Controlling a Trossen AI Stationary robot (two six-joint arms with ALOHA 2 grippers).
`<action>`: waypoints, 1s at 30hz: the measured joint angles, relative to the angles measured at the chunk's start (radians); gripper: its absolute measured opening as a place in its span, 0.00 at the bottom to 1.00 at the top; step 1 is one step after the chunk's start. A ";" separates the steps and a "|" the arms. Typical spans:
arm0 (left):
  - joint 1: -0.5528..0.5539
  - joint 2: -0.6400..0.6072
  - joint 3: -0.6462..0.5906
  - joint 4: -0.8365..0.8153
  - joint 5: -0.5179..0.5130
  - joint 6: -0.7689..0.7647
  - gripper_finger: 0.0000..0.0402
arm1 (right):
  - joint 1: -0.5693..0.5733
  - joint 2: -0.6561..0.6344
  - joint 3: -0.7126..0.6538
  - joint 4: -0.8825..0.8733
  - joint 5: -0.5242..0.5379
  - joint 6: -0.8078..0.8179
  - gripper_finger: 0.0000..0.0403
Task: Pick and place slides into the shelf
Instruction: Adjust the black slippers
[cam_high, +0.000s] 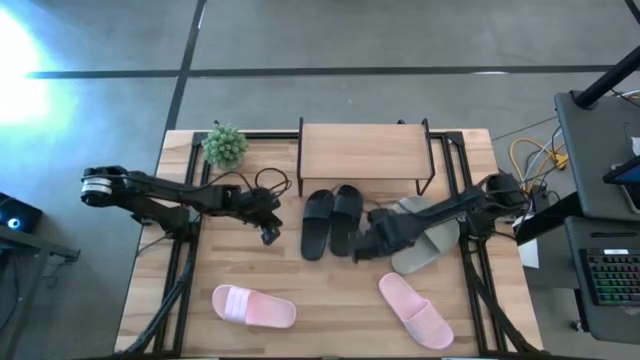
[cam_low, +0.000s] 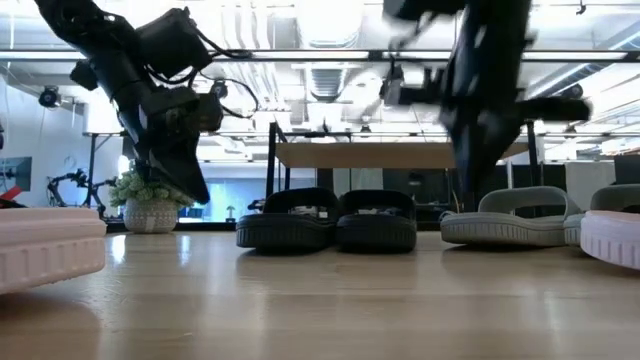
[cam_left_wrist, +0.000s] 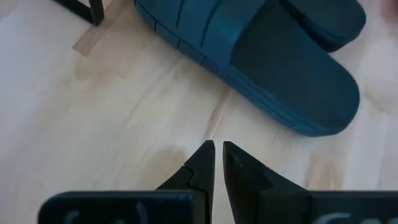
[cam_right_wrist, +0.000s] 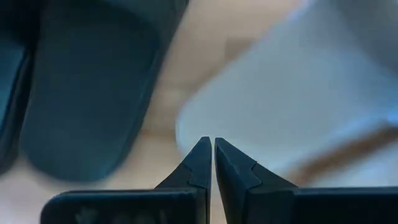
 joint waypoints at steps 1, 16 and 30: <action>0.000 0.008 -0.002 -0.002 0.000 0.000 0.04 | -0.019 -0.001 -0.028 0.044 -0.006 -0.029 0.03; 0.000 0.210 0.000 0.100 0.046 0.000 0.04 | -0.170 0.006 -0.117 0.170 0.072 -0.277 0.03; 0.006 0.247 0.018 0.183 0.011 0.001 0.04 | -0.250 0.013 -0.185 0.429 0.130 -0.415 0.03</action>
